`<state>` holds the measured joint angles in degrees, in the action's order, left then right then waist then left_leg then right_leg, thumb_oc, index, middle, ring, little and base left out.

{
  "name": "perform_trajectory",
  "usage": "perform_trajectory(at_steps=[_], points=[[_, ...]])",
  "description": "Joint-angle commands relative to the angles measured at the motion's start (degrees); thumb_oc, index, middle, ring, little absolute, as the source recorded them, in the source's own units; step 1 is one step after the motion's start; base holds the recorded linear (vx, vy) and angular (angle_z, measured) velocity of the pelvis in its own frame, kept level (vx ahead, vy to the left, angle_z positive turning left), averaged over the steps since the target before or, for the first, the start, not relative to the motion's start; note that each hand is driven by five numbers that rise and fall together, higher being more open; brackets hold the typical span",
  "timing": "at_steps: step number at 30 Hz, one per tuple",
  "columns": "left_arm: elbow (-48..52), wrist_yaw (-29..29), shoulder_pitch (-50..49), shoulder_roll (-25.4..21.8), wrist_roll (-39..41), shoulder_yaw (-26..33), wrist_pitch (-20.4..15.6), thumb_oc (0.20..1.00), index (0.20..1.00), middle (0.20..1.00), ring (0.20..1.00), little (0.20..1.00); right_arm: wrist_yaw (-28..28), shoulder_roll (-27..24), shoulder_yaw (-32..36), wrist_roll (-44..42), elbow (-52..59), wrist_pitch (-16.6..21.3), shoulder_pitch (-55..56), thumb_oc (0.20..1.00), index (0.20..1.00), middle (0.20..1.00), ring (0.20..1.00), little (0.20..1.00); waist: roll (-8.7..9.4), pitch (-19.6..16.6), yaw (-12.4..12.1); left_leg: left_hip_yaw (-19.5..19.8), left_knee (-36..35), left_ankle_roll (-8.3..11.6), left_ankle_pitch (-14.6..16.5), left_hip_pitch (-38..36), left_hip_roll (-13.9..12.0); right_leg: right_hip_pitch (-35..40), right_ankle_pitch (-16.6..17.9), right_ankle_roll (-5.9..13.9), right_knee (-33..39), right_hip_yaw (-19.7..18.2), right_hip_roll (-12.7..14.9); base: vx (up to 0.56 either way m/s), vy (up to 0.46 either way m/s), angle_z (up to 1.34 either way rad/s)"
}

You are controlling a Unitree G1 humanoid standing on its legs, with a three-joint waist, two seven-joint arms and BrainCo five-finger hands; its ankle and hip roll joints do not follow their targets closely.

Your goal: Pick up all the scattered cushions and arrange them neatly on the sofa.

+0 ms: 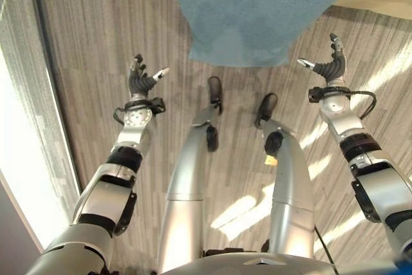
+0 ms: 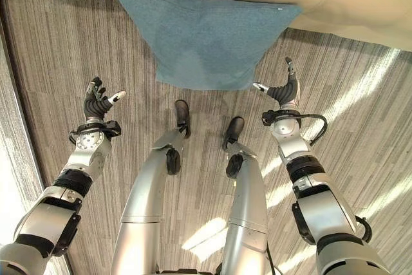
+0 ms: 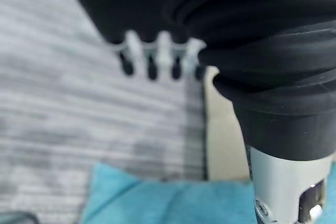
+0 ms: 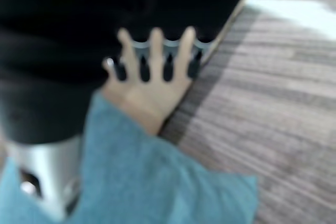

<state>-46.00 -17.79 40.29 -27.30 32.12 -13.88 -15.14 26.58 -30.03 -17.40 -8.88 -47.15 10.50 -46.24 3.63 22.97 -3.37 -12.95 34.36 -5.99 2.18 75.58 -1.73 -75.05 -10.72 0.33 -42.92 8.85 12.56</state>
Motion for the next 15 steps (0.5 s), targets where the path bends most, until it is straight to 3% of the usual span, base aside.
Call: perform_trajectory(at_steps=[1, 7, 10, 15], points=[[-2.72, 0.63, -1.44, -1.13, 0.81, -0.51, -1.19, 1.000, 1.000, 1.000, 1.000, 1.000, 0.07, -2.38, -2.48, -1.95, -0.92, 1.87, 2.64, 1.000, 1.000, 1.000, 1.000, 1.000, -1.63, -5.95, 1.21, 8.61, -1.41, 4.96, 2.38, 0.50, 1.67, 1.50, 5.62, 5.63, 5.84, -0.23, 1.62, 0.00, 0.000, 0.00], [-5.04, 0.98, 2.34, -1.20, -1.22, -3.61, -0.81, 1.000, 1.000, 1.000, 1.000, 1.000, 0.63, -2.81, -4.11, -2.13, -2.64, 2.05, 0.38, 1.000, 1.000, 1.000, 1.000, 1.000, -1.60, -4.85, 1.06, 9.34, -1.38, 5.25, 1.92, 1.80, 2.27, 0.87, 5.79, 5.79, 5.95, 0.48, 1.43, 0.01, 0.016, 0.05], [-4.41, 1.12, 2.01, -0.79, -1.56, -4.00, -0.80, 1.000, 1.000, 1.000, 1.000, 1.000, 0.55, -1.94, -4.32, -2.65, -3.41, 2.01, 0.22, 1.000, 1.000, 1.000, 1.000, 1.000, -1.20, -6.08, 1.48, 9.33, -2.11, 5.45, 1.77, 2.22, 2.10, 0.58, 5.85, 5.69, 7.25, 0.41, 1.12, 0.02, 0.015, -0.01], [-0.63, -2.96, 0.51, 1.37, -3.72, -2.63, -2.27, 1.000, 1.000, 1.000, 1.000, 1.000, 1.60, -0.55, -3.54, -1.97, -3.19, 2.07, 0.62, 1.000, 1.000, 1.000, 1.000, 1.000, -1.00, -7.28, 1.41, 9.77, -2.84, 5.50, 1.74, 2.84, 2.22, -0.15, 5.72, 5.77, 7.91, 0.31, 1.01, 0.00, -0.003, -0.01]])
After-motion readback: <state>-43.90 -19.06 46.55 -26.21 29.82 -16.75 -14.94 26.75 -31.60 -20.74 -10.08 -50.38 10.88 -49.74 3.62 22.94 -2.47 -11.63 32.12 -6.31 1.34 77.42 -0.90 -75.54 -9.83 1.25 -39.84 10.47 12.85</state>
